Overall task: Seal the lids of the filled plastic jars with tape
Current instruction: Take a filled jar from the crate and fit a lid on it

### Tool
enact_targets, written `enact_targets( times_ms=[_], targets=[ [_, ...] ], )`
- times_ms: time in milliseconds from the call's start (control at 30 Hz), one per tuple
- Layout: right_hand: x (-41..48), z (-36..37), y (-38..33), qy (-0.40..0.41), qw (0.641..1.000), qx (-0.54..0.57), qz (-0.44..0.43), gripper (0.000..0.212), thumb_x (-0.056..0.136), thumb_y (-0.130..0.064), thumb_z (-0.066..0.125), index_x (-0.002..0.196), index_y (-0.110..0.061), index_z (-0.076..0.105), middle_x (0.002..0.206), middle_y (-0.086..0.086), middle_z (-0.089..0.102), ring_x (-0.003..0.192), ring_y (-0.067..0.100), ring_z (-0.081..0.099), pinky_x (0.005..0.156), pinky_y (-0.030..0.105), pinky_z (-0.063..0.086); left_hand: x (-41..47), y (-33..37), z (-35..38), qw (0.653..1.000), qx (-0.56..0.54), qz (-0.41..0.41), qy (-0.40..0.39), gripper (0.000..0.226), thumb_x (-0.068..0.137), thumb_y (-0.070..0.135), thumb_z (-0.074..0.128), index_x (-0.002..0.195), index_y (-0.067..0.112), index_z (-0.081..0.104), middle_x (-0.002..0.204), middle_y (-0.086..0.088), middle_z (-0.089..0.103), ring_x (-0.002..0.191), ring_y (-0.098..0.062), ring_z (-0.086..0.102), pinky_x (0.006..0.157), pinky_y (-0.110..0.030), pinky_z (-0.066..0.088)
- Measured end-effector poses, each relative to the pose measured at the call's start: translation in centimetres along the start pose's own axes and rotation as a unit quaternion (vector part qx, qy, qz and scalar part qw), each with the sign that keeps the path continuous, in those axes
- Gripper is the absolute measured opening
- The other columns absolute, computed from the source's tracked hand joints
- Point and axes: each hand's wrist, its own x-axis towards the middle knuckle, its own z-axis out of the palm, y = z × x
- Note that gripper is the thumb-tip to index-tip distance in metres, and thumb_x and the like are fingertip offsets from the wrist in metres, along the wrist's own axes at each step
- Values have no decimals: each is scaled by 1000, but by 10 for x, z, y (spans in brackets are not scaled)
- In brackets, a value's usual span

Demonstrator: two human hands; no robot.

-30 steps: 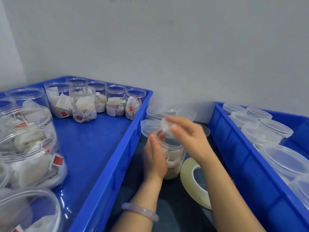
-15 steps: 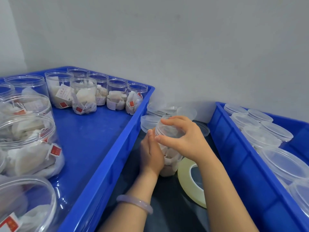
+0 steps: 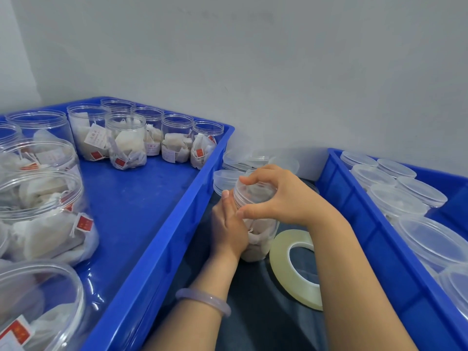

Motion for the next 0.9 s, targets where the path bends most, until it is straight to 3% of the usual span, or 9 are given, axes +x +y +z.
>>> enact_targets(
  times_ms=[200, 267, 367, 433, 500, 600, 667, 900],
  targets=[
    [-7, 32, -1, 165, 984, -67, -4, 39, 72, -62, 64, 103, -39, 61, 115, -17, 56, 106, 4, 52, 87, 29, 42, -1, -1, 1, 1000, 13, 3, -5, 46, 104, 16, 28, 65, 29, 50, 53, 14, 57, 54, 15, 52, 47, -4, 35],
    [-7, 31, -1, 161, 985, -54, -14, 36, 73, -57, 65, 106, -42, 64, 116, -18, 58, 108, 1, 52, 89, 27, 42, -2, 1, 1, 1000, -5, -1, 2, 49, 102, 25, 28, 60, 27, 51, 51, 20, 58, 51, 11, 52, 46, -6, 35],
    [-4, 15, -1, 84, 996, 11, -15, 33, 76, -45, 69, 108, -41, 67, 114, -19, 60, 108, -3, 54, 93, 22, 40, -2, 2, 0, 1000, -19, 4, -1, 49, 93, 36, 25, 57, 35, 59, 53, 22, 59, 53, 8, 53, 50, -9, 37],
    [-1, 1, -3, 89, 992, 90, -21, 26, 80, -33, 71, 105, -39, 69, 109, -20, 64, 107, -3, 57, 94, 22, 42, 0, 0, 1, 999, -25, -7, -22, 48, 90, 41, 23, 68, 38, 66, 67, 18, 68, 70, 5, 63, 65, -12, 46],
    [1, -10, -4, 121, 990, 59, -37, 28, 77, -37, 73, 104, -42, 69, 110, -19, 60, 107, -4, 55, 91, 19, 42, 1, -2, 0, 999, -34, -8, -26, 47, 90, 43, 24, 80, 31, 68, 80, 11, 72, 85, -5, 67, 78, -21, 49],
    [-1, -4, -3, 76, 996, -36, -30, 35, 72, -45, 74, 106, -45, 68, 115, -19, 54, 109, -4, 51, 91, 20, 41, 0, -1, 0, 999, -34, 17, -8, 42, 92, 38, 27, 68, 26, 59, 64, 16, 66, 65, 4, 60, 61, -13, 44],
    [-5, 10, 1, 74, 996, -28, -43, 34, 74, -43, 74, 108, -44, 68, 117, -17, 53, 110, -2, 51, 94, 26, 41, -2, 1, 0, 999, -38, 15, -7, 41, 93, 36, 27, 63, 25, 52, 56, 16, 60, 55, 6, 54, 52, -10, 38],
    [-3, 16, 0, 59, 996, -52, -29, 32, 72, -43, 70, 103, -48, 67, 117, -18, 51, 110, 2, 51, 95, 31, 42, -3, 0, -1, 1000, -27, 8, -3, 42, 92, 39, 24, 57, 28, 44, 49, 20, 55, 49, 7, 50, 46, -8, 33]
  ],
)
